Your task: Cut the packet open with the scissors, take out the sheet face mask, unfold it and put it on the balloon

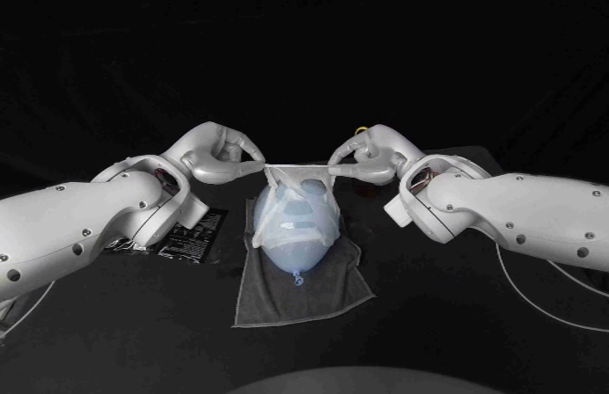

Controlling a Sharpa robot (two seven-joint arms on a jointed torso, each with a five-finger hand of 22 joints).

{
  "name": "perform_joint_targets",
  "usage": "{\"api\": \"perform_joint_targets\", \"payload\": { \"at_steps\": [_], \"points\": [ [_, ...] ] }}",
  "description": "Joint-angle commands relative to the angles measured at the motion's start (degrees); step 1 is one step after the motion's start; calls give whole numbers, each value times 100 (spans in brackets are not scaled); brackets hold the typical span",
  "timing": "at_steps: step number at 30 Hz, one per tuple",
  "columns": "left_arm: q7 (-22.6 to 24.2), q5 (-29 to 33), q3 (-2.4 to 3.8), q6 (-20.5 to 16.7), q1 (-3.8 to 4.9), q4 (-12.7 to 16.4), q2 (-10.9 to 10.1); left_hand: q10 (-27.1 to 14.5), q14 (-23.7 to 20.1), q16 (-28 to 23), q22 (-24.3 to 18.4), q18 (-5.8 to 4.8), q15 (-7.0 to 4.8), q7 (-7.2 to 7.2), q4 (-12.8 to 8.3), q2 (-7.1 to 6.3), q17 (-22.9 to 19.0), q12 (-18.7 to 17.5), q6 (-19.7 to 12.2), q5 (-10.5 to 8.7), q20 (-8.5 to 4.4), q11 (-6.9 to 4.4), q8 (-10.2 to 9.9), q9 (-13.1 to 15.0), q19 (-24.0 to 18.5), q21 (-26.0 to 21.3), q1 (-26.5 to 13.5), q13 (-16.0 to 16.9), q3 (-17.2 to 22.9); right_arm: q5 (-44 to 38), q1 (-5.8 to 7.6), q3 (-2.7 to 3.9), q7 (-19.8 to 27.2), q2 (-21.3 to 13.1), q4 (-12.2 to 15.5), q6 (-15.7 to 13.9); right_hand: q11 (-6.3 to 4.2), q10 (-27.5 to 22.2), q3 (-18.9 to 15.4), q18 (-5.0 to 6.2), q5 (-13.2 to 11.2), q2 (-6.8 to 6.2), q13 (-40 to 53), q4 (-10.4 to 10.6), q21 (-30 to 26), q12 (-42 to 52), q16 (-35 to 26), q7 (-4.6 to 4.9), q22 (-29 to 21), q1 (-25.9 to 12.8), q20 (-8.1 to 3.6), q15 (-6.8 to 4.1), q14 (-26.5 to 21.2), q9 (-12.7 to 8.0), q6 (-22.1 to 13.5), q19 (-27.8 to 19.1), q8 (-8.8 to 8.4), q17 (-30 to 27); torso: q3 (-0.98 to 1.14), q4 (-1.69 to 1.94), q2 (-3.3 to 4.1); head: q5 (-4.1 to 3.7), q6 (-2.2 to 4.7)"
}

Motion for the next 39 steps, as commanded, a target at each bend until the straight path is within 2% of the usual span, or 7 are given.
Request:
{"api": "perform_joint_targets", "payload": {
  "at_steps": [1, 6, 14, 29, 35, 39],
  "points": [
    [12, 39, 8, -26, 32, -32, 16, 24, 230, 29, 6, -112, -25, 28, -2, 35, 269, 17, -1, 18, 6, 3, 18, 427, 23, 23, -7, 11, 32, -534, 26, 3, -80, 24, -50, 206, -48, 596, 36, -40, 17, -2, 1510, -7, 26, 38, 21, 12, 1285, -42, -44, -45, 599, 10, -12, 285, 27, 1507, 0, 1, -2, 10, 9],
    [0, 34, 9, -24, 68, -80, 21, 26, 231, 30, 10, -113, -25, 28, -2, 36, 271, 19, -2, 18, 6, 3, 19, 429, 27, 26, -7, 14, 33, -857, 67, 3, -71, 61, -144, 135, -48, 596, 39, -44, 17, -1, 1510, -9, 43, 38, 21, 12, 1290, -42, -45, -45, 599, 11, -11, 292, 30, 1507, 1, -1, -1, 21, 25],
    [-18, 24, 9, -23, 123, -109, 39, 36, 232, 31, 21, -115, -25, 29, -5, 36, 275, 28, -5, 18, 6, 4, 24, 434, 35, 33, -10, 31, 40, -1073, 129, 4, 21, 104, -246, -169, -49, 596, 60, -52, 17, -1, 1510, -27, 76, 38, 21, 12, 1301, -38, -48, -46, 599, 22, -8, 306, 49, 1507, 3, -1, 3, 45, 43],
    [-180, -54, 10, 101, 319, -249, 210, 32, 231, 29, 19, -115, -25, 30, -7, 36, 268, 25, -10, 18, 6, 5, 28, 440, 34, 32, -15, 25, 45, -1120, 225, 15, -2, 125, -281, -579, -48, 596, 95, -59, 17, 9, 1510, -47, 105, 38, 21, 16, 1310, -40, -52, -46, 599, 36, -6, 319, 75, 1507, 1, -3, 1, 50, 81],
    [-204, -95, 11, 50, 362, -360, 296, 31, 228, 26, 23, -115, -25, 31, -6, 38, 258, 25, -16, 18, 6, 6, 32, 446, 37, 35, -21, 24, 52, -1126, 258, 23, -45, 131, -338, -641, -47, 596, 101, -58, 17, 12, 1510, -49, 100, 38, 21, 17, 1309, -41, -53, -46, 599, 39, -5, 316, 79, 1507, 3, -1, 9, 37, 100],
    [-209, -135, 12, 10, 413, -403, 329, 35, 229, 27, 27, -116, -25, 32, -7, 38, 259, 29, -17, 18, 6, 6, 34, 447, 40, 37, -22, 31, 54, -1140, 271, 28, -74, 139, -368, -673, -47, 596, 111, -59, 17, 14, 1510, -54, 106, 38, 21, 18, 1311, -43, -54, -45, 599, 43, -5, 319, 87, 1507, 4, 0, 8, 42, 87]
  ]
}}
